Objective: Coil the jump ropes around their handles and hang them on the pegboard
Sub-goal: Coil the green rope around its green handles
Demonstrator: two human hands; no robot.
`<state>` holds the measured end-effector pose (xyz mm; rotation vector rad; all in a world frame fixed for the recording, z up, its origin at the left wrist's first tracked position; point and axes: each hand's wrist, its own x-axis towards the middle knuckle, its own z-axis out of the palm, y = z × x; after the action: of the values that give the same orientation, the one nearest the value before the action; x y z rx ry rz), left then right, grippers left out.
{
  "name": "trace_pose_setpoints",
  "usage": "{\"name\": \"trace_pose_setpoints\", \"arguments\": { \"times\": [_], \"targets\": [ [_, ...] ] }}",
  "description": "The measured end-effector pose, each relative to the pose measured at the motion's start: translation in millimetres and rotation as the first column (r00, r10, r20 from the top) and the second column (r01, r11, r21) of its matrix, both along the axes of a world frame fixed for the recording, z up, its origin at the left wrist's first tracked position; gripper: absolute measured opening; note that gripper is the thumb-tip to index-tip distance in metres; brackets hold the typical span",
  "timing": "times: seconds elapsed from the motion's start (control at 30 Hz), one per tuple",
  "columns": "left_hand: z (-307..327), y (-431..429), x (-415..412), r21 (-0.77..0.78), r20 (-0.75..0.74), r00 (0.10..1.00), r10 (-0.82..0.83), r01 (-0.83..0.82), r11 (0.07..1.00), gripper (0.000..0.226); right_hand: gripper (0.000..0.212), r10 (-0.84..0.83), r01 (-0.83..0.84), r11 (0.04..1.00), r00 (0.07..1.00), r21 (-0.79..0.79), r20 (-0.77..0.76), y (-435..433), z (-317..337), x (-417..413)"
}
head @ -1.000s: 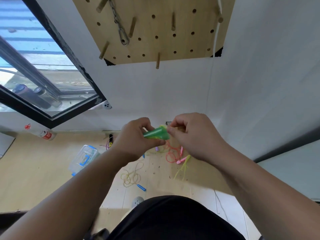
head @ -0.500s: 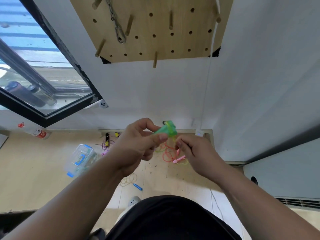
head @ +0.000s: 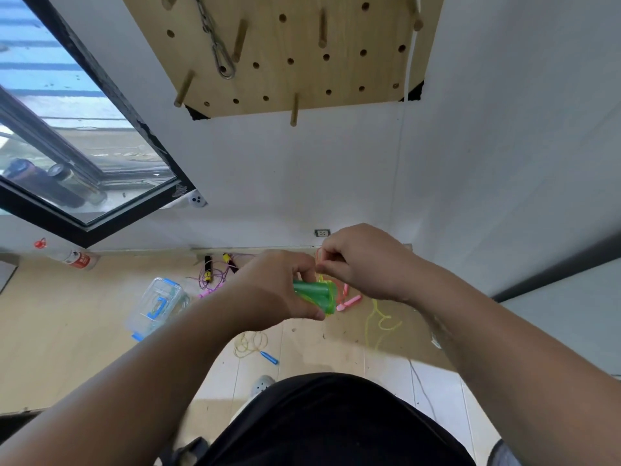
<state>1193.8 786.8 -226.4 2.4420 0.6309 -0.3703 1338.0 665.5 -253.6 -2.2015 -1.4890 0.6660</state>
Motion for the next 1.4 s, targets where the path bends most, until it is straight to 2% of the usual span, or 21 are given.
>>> {"name": "trace_pose_setpoints", "arguments": {
  "times": [0.1,0.2,0.3,0.37,0.43,0.5,0.7,0.8,0.9,1.1,1.23,1.4],
  "targets": [
    [-6,4,2,0.019,0.143,0.976,0.164,-0.169,0.985,0.041,0.02,-0.146,0.148,0.981,0.989,0.124,-0.02,-7,0,-12],
    [-11,5,7,-0.004,0.241,0.927,0.289,-0.297,0.955,0.04,0.021,-0.208,0.2,0.951,0.978,0.237,0.01,-15,-1,-25],
    [-11,10,7,-0.274,0.245,0.866,0.437,-0.37,0.888,0.038,0.017,-0.256,0.287,0.896,0.957,0.338,-0.134,-25,-9,-33],
    [-12,10,7,-0.463,0.188,0.832,0.522,-0.394,0.794,0.036,0.015,-0.292,0.388,0.841,0.912,0.376,-0.287,-31,-15,-35],
    [-14,7,10,-0.639,0.1,0.767,0.633,-0.438,0.632,0.032,0.01,-0.32,0.47,0.795,0.862,0.384,-0.393,-35,-19,-36],
    [-14,5,13,-0.742,0.018,0.704,0.71,-0.467,0.481,0.029,0.01,-0.322,0.499,0.779,0.838,0.38,-0.441,-37,-21,-39],
    [-13,-1,13,-0.865,-0.071,0.642,0.764,-0.421,0.274,0.029,0.017,-0.303,0.552,0.766,0.762,0.329,-0.573,-44,-22,-37],
    [-11,-7,13,-0.897,-0.065,0.625,0.778,-0.379,0.229,0.029,0.018,-0.275,0.577,0.762,0.699,0.293,-0.661,-45,-20,-35],
    [-12,-11,13,-0.906,-0.013,0.588,0.809,-0.349,0.239,0.03,0.021,-0.26,0.571,0.763,0.7,0.303,-0.666,-45,-17,-34],
    [-22,-8,14,-0.823,0.158,0.428,0.89,-0.44,0.358,0.03,0.017,-0.297,0.542,0.771,0.77,0.334,-0.565,-44,-20,-34],
    [-25,-9,12,-0.757,0.291,0.389,0.874,-0.465,0.459,0.032,0.023,-0.295,0.532,0.759,0.795,0.375,-0.53,-42,-21,-39],
    [-23,-10,4,-0.687,0.396,0.41,0.822,-0.462,0.561,0.035,0.019,-0.291,0.518,0.765,0.808,0.383,-0.512,-42,-22,-42]
  ]
}}
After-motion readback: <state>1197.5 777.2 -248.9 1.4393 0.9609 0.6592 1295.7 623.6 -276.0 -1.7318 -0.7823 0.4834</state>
